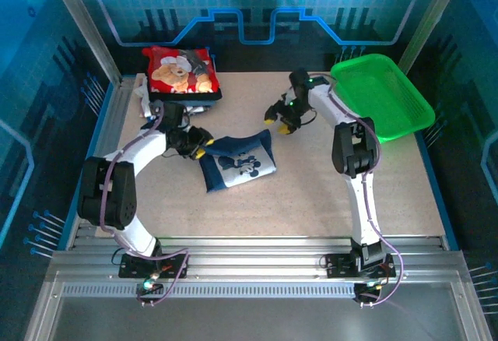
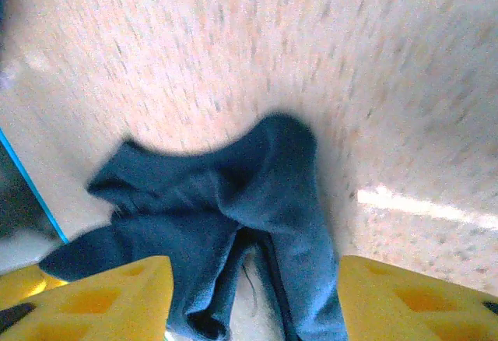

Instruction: Fold and stack the t-shirts

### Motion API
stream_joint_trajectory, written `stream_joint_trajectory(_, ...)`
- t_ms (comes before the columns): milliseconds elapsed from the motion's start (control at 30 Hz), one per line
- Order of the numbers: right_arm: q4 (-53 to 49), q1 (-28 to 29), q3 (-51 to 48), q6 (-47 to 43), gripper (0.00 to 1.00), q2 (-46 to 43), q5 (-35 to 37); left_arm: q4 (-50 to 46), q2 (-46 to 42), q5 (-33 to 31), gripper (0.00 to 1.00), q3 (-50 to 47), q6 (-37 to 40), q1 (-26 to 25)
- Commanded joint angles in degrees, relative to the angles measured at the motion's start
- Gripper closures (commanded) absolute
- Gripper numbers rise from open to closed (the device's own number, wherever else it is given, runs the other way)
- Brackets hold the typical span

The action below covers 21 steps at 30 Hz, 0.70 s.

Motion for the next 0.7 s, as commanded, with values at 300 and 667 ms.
stream_joint_trajectory(300, 2.0, 3.8, -31.9, -14.5, 0.0, -36.4, 10.7, -16.8, -30.1, -5.1, 0.01, 13.5, 9.2, 2.2)
stream_joint_trajectory(667, 11.1, 10.0, -37.0, -15.8, 0.0, -29.1, 11.3, -15.1, -43.5, 0.1, 0.01, -12.3, 5.7, 1.6)
